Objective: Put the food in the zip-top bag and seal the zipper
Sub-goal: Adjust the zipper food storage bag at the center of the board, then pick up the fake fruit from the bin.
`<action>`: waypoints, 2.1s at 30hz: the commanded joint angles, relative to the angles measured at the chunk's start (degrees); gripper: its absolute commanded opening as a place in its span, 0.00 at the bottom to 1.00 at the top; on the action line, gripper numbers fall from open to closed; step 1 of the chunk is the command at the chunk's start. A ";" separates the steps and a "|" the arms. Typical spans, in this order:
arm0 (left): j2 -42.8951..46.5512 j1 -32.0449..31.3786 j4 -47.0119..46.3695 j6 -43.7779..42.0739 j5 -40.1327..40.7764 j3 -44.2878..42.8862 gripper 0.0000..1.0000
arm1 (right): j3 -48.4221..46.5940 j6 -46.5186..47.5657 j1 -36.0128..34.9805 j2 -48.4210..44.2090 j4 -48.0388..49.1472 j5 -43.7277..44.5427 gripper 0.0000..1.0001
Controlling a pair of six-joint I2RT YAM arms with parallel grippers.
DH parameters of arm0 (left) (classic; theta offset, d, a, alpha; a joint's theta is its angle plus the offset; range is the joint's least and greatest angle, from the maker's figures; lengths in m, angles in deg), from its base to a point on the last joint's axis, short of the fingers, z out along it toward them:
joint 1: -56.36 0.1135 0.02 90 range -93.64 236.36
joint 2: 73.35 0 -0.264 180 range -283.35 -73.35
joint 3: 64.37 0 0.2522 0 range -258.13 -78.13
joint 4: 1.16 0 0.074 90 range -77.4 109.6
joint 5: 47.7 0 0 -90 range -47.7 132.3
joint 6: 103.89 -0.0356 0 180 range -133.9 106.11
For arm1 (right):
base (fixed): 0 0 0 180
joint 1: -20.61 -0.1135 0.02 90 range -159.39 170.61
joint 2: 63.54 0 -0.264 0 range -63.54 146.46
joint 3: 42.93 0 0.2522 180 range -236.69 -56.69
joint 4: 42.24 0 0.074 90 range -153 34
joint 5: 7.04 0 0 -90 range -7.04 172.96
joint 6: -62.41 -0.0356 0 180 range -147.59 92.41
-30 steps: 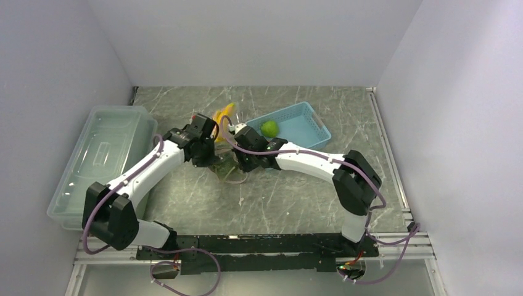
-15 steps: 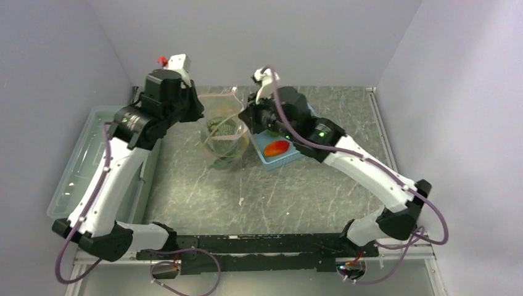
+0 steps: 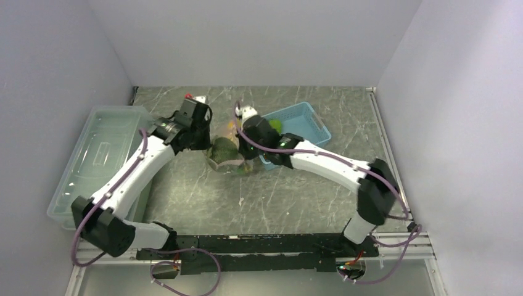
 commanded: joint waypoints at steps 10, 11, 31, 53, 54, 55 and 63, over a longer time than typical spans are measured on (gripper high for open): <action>0.24 0.42 2.10 -2.04 0.39 -12.54 0.00 | -6.37 0.63 0.54 -5.94 -3.28 2.49 0.00; 0.48 0.42 3.09 -2.63 0.67 -14.97 0.00 | -7.68 0.98 0.34 -6.98 -3.84 2.49 0.00; 2.47 0.42 7.43 -5.33 2.84 -20.25 0.00 | -9.13 -0.23 -2.29 -6.79 -4.25 0.76 0.00; 1.85 0.42 2.92 -7.24 -1.16 -12.92 0.00 | -5.39 2.38 -0.52 -11.07 -6.04 4.55 0.52; 2.00 0.42 2.60 -7.47 -1.40 -12.65 0.00 | -5.22 2.59 -0.22 -12.03 -6.11 5.03 0.53; 2.16 0.42 2.33 -7.69 -1.57 -12.30 0.00 | -5.22 2.75 0.32 -13.10 -6.28 5.40 0.54; 3.62 0.42 -0.82 -9.47 -3.97 -9.95 0.00 | -4.58 4.02 9.05 -17.56 -9.04 6.30 0.62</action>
